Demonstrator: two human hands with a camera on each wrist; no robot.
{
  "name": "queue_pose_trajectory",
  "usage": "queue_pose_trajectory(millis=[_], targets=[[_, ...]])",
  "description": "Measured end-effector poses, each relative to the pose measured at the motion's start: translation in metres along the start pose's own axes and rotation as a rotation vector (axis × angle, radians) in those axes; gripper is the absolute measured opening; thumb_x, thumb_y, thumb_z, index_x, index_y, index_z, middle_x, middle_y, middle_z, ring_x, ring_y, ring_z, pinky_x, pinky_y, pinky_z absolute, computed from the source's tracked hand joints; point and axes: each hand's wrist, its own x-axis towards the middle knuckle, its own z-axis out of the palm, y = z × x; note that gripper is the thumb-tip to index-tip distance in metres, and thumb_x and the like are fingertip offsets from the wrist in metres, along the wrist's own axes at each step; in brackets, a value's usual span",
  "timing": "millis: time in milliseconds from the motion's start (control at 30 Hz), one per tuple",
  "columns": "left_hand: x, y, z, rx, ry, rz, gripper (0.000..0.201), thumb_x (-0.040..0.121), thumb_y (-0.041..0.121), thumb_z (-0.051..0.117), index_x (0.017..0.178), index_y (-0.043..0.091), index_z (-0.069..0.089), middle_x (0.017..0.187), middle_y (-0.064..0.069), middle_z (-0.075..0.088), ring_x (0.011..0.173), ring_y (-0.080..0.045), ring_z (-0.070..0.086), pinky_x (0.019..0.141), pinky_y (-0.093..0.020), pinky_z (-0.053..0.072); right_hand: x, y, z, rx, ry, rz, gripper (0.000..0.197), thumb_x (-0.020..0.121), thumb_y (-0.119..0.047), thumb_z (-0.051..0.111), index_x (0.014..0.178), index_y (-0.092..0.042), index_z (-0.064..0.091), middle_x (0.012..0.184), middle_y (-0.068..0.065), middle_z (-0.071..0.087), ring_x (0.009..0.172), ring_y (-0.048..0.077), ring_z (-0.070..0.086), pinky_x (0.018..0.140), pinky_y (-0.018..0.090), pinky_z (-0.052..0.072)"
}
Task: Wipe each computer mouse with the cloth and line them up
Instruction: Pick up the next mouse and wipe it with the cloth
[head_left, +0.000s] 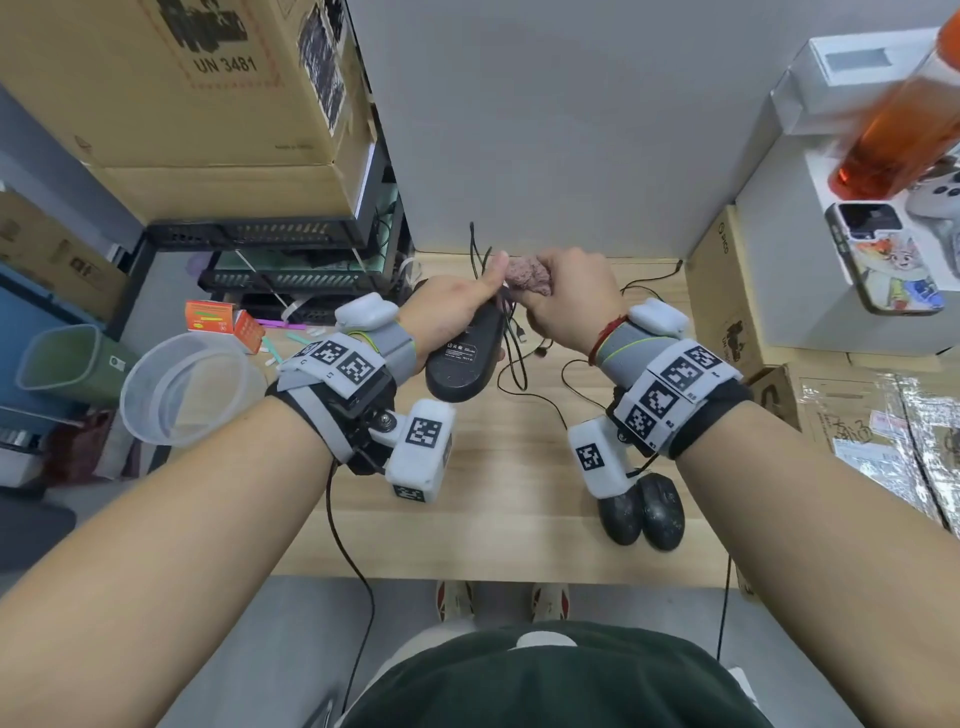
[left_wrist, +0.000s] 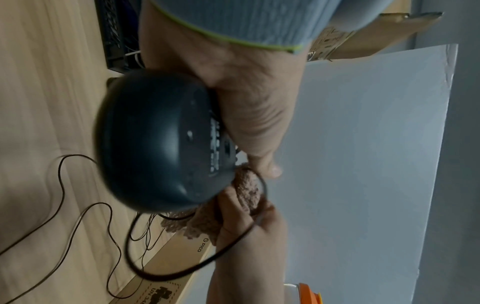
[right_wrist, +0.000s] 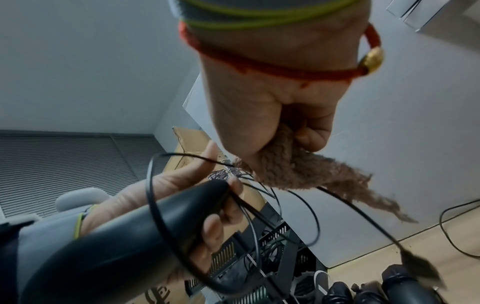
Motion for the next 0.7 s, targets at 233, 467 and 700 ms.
queue_pose_trajectory(millis=[233,467,700], targets=[[-0.007,0.001,0.002,-0.080,-0.039,0.021,0.021,0.098,0.023,0.064,0.090,0.004,0.062,0.064,-0.012,0.067,0.054,-0.029,0.070,0.049,-0.030,0.056,0.003,0.011,0.013,-0.084,0.008,-0.051,0.014,0.085,-0.027,0.069,0.097,-0.021,0.066,0.091,0.007,0.070,0.092,0.032,0.062,0.068,0.032,0.043],[-0.014,0.008,-0.003,-0.111,-0.065,0.040,0.019,0.097,0.025,0.064,0.086,0.009,0.064,0.068,-0.010,0.068,0.060,-0.030,0.071,0.056,-0.033,0.058,0.005,0.067,0.032,-0.156,-0.033,0.153,0.014,0.085,-0.025,0.064,0.081,-0.024,0.051,0.075,-0.001,0.059,0.079,0.030,0.060,0.062,0.030,0.039],[-0.015,0.004,0.004,-0.127,-0.072,0.018,0.018,0.096,0.025,0.066,0.085,0.010,0.065,0.068,-0.009,0.068,0.068,-0.036,0.070,0.052,-0.031,0.056,-0.007,0.084,0.040,-0.083,-0.041,0.161,0.013,0.086,-0.032,0.065,0.096,-0.025,0.063,0.093,0.002,0.068,0.089,0.029,0.063,0.074,0.035,0.050]])
